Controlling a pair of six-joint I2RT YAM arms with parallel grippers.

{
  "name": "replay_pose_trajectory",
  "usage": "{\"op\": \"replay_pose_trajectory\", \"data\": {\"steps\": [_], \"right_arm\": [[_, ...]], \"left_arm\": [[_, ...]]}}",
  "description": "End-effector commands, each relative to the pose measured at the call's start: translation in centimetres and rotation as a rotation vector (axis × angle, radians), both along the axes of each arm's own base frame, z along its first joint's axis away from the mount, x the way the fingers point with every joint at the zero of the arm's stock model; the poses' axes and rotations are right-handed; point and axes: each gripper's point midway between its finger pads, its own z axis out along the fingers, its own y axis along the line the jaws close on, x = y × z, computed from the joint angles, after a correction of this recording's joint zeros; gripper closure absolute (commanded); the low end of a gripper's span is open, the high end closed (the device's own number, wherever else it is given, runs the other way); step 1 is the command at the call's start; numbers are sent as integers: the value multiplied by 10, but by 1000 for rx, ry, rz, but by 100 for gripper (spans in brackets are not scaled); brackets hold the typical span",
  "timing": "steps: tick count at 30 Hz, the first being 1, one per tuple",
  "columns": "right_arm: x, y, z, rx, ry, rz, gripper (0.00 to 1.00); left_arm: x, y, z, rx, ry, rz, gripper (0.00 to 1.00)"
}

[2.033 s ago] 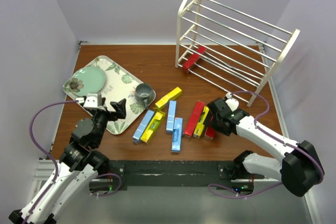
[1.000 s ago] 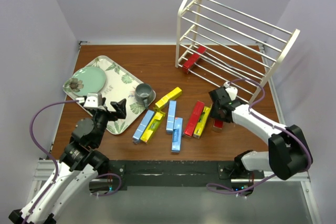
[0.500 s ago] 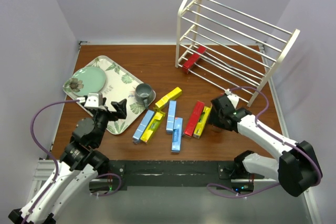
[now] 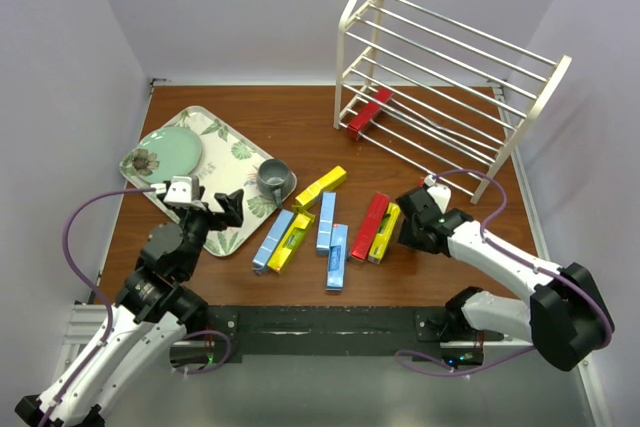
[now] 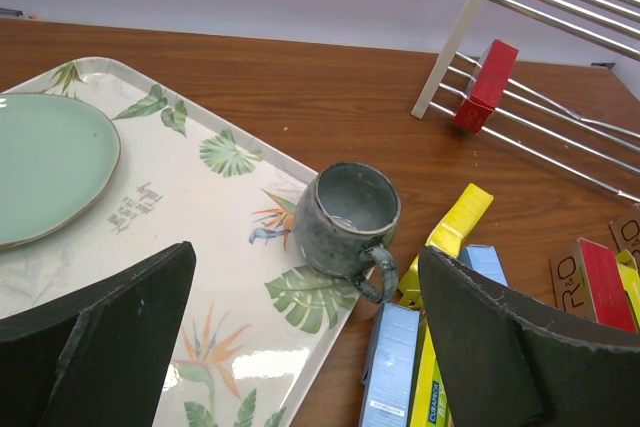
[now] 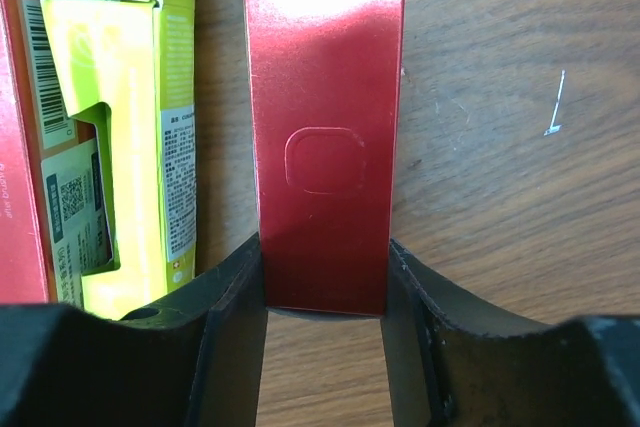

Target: Place and organize the toothpastes onto the shelf

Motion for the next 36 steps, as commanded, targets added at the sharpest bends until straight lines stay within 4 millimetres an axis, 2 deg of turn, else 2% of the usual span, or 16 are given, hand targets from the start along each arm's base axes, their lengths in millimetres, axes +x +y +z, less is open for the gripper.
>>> {"op": "replay_pose_trajectory", "data": {"steps": [1, 4, 9, 15, 16, 18, 19, 20, 23, 24, 26, 27, 28, 33, 34, 36], "right_arm": [[13, 0, 27, -1, -85, -10, 69], [21, 4, 48, 7, -124, 8, 75], [41, 13, 76, 9, -164, 17, 76], [85, 34, 103, 5, -234, 31, 77], [97, 41, 117, 16, -262, 36, 77], [114, 50, 113, -2, -249, 36, 77], [125, 57, 124, 10, -275, 33, 77], [135, 62, 115, -2, -260, 31, 77], [161, 73, 121, 12, -278, 15, 77], [168, 76, 107, -3, -247, 12, 77], [186, 81, 113, 10, -261, -4, 77], [193, 83, 98, -9, -231, -8, 77], [203, 87, 106, 5, -251, -20, 77], [236, 88, 99, 4, -256, -83, 76], [239, 88, 90, -7, -243, -89, 76], [249, 84, 93, -9, -259, -120, 76]], "left_arm": [[1, -3, 8, -9, -31, -10, 1], [1, -3, 8, -10, -32, -10, 2], [1, -3, 8, -10, -31, -10, 2], [1, -4, 8, -9, -30, -18, 2], [1, -6, 7, -7, -27, -22, 1], [1, -7, 6, -4, -22, -25, 1], [1, -7, 6, -4, -22, -24, 1], [1, -7, 6, -2, -21, -25, 2], [2, -7, 5, 3, -15, -27, 2], [2, -8, 3, 6, -10, -27, 2], [2, -8, 3, 8, -7, -27, 2], [2, -8, 4, 8, -8, -29, 2], [2, -8, 3, 9, -7, -29, 2], [3, -9, 1, 21, 6, -29, 2], [3, -9, 2, 20, 5, -29, 2], [4, -9, -1, 28, 17, -27, 2]]}}
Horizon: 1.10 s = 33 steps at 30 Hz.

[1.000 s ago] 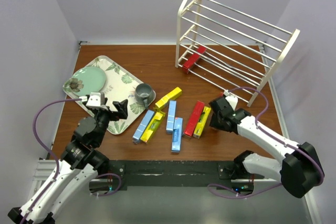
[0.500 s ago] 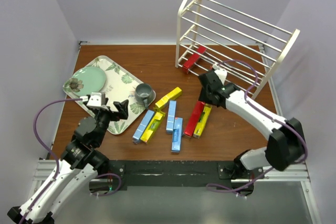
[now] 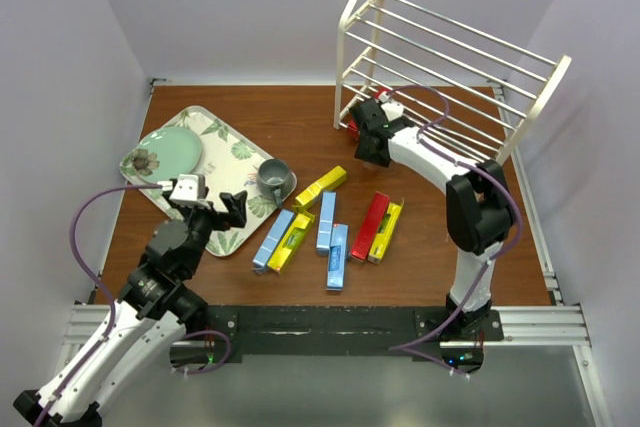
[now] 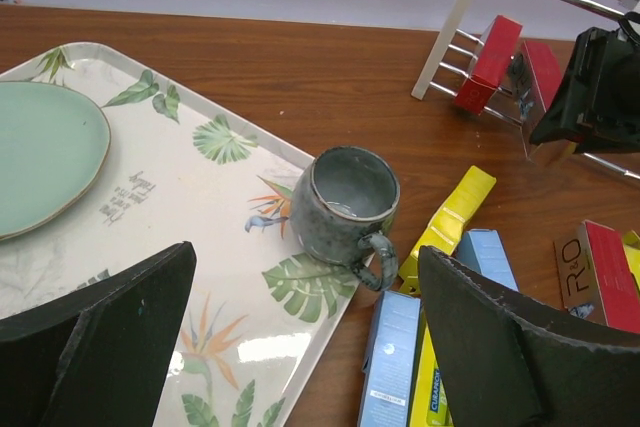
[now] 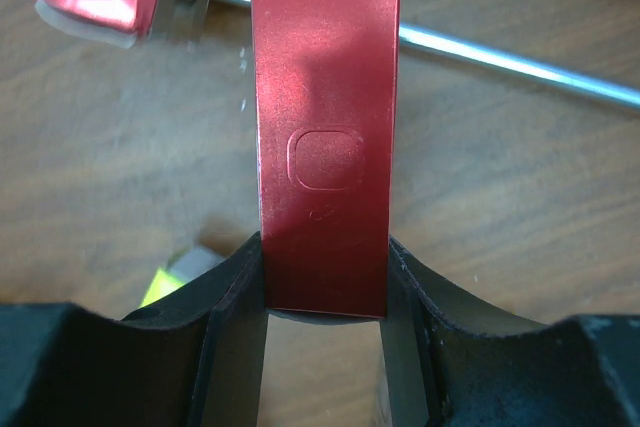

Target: Place and organize the toothpastes onto the shelf

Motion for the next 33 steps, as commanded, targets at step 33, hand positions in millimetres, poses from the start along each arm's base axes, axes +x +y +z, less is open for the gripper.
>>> {"op": "replay_pose_trajectory", "data": {"steps": [33], "right_arm": [[90, -48, 18, -39, -260, -323, 59]], "left_arm": [[5, -20, -3, 52, 51, -73, 0]]}}
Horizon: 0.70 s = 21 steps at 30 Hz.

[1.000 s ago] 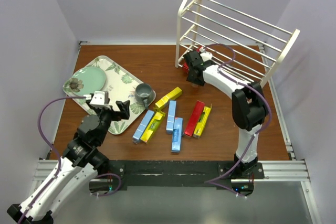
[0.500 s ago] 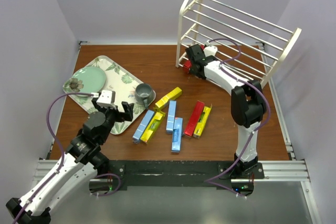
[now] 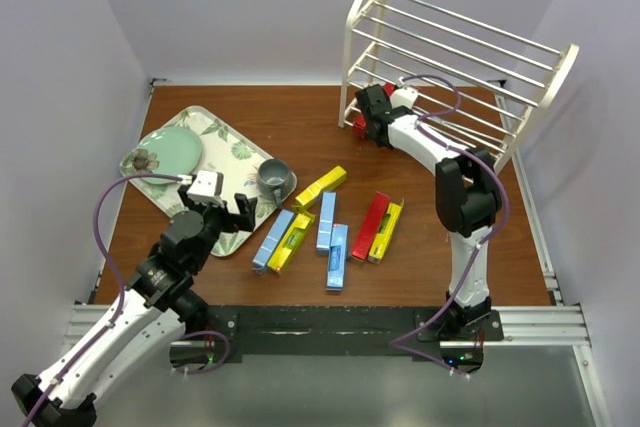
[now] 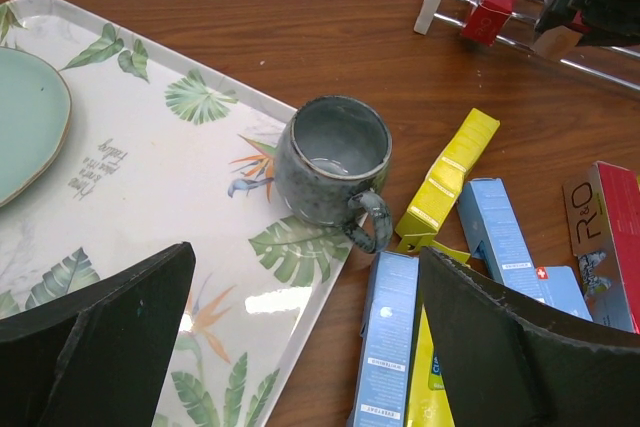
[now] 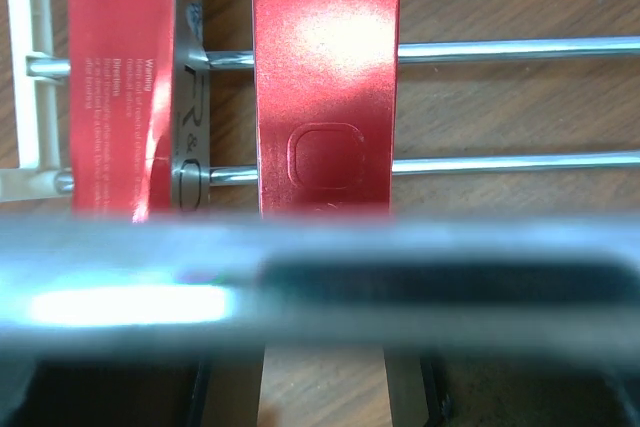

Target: Place and organize the toothpastes onto the shelf

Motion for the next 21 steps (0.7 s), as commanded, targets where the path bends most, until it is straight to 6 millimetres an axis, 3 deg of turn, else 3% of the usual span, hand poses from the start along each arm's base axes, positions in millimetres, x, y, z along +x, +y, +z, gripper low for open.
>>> {"op": "replay_pose_trajectory", "data": {"steps": [1, 12, 17, 21], "right_arm": [[18, -7, 15, 11, -99, -68, 57], [7, -13, 11, 4, -98, -79, 43], [-1, -15, 14, 18, -110, -80, 43], [-7, -14, 14, 25, -115, -73, 48]], "left_arm": [[1, -2, 25, -19, -56, -10, 0], [2, -2, 24, -16, -52, -8, 0], [2, -2, 24, -17, -52, -10, 0], [2, -3, 24, -17, -52, -13, 0]]}}
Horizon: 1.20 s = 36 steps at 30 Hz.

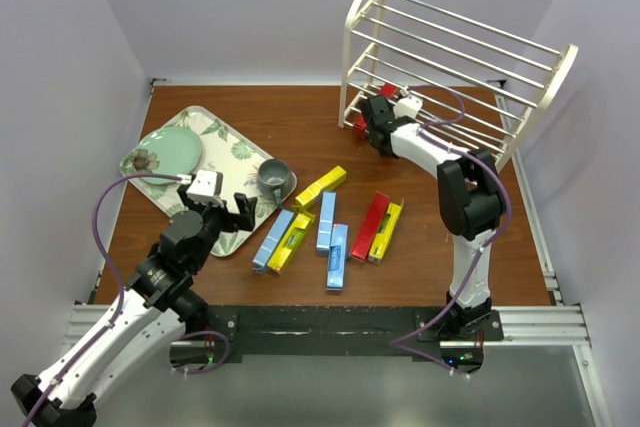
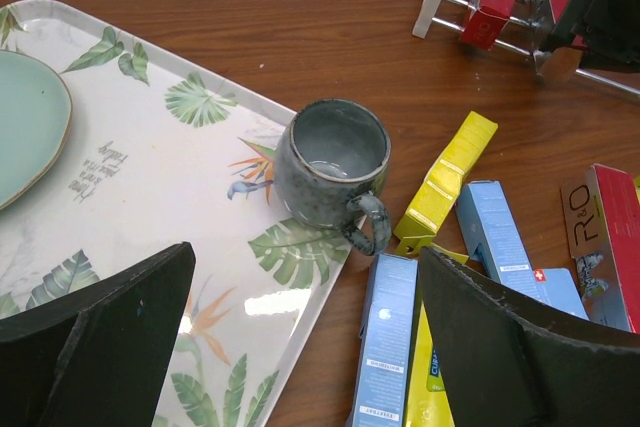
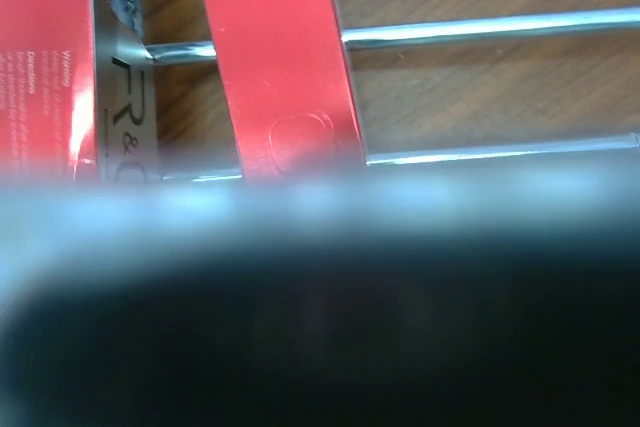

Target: Place and organize the toothpastes onto the shelf

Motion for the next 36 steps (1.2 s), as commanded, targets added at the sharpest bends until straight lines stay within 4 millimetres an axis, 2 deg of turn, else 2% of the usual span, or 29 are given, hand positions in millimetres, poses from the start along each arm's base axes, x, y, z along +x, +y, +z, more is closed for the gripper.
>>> {"op": "replay_pose_trajectory", "data": {"steps": [1, 5, 8, 15, 21, 24, 30, 36], "right_arm": [[4, -3, 35, 32, -110, -38, 50], [1, -3, 36, 28, -113, -36, 60], [1, -8, 41, 9, -130, -60, 63], [4, -23, 51, -53, -174, -112, 65], [9, -20, 44, -58, -166, -103, 64], [11, -19, 43, -55, -162, -101, 63], [7, -20, 40, -45, -157, -110, 54], [-4, -29, 35, -48, -147, -174, 64]], "left_arm": [[1, -3, 22, -17, -49, -13, 0], [1, -3, 22, -18, -50, -16, 0], [1, -3, 21, -17, -48, -17, 0], [0, -4, 22, -19, -49, -22, 0], [0, -5, 22, -19, -49, -25, 0], [0, -4, 22, -18, -48, -23, 0], [0, -4, 22, -19, -49, -23, 0], [0, -5, 22, -19, -49, -26, 0]]}}
